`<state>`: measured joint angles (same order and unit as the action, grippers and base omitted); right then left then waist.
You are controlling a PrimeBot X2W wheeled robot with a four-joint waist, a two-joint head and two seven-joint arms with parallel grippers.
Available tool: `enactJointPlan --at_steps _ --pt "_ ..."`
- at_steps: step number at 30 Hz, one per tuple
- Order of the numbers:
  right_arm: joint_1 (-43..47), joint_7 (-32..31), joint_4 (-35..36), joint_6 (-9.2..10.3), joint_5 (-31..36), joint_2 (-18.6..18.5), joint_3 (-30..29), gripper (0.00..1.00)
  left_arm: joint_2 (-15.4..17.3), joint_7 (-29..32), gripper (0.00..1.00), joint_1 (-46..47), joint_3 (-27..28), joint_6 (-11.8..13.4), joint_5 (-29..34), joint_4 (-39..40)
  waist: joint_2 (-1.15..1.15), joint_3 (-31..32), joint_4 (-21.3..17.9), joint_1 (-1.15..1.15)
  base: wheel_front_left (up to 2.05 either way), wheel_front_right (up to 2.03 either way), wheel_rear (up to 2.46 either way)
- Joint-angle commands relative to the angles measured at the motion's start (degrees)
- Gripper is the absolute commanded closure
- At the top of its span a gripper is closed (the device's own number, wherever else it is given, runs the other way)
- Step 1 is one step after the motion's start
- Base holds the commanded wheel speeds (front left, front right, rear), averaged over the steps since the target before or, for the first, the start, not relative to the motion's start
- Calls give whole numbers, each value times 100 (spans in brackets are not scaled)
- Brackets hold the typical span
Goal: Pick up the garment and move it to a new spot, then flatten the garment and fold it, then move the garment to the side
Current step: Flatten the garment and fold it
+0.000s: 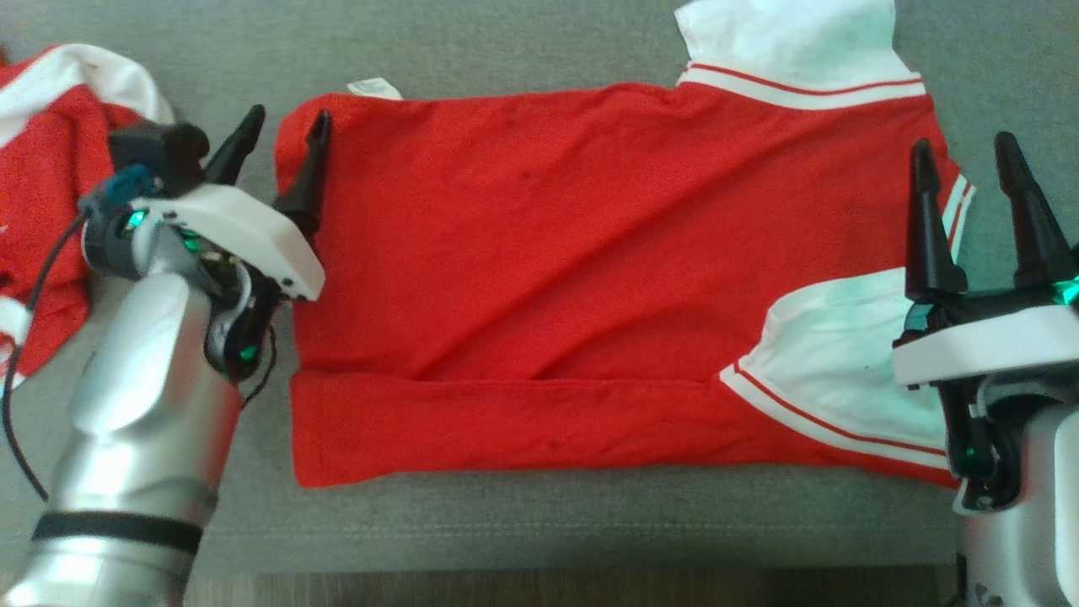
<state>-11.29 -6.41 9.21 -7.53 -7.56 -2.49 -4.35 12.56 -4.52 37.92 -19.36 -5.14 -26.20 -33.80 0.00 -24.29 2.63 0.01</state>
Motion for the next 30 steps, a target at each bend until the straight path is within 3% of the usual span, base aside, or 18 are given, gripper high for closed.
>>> enactJointPlan --at_steps 1,7,8,9,10,30 --pt "-156 8 167 4 -30 -39 155 0 209 63 0 333 155 -58 -37 -159 0 -141 -127 -1 0 0 0" --pt "-190 53 23 4 -158 -39 131 0 139 276 0 691 66 -182 -328 -1156 0 -234 -228 -1 0 0 0" --pt "-195 57 1 4 -170 -39 121 0 127 319 47 730 21 -196 -363 -1281 0 -244 -234 -1 0 0 0" --pt "-204 62 -21 4 -182 -39 111 0 120 311 85 771 -24 -206 -386 -1370 0 -251 -238 -1 0 0 0" --pt "-218 71 -44 4 -192 -39 96 0 109 298 100 802 -67 -214 -412 -1450 0 -252 -240 -1 0 0 0" --pt "-1023 -60 -434 4 -37 -39 -327 0 77 -954 100 1174 -414 -220 -350 -1497 0 -100 17 -1 0 0 0"
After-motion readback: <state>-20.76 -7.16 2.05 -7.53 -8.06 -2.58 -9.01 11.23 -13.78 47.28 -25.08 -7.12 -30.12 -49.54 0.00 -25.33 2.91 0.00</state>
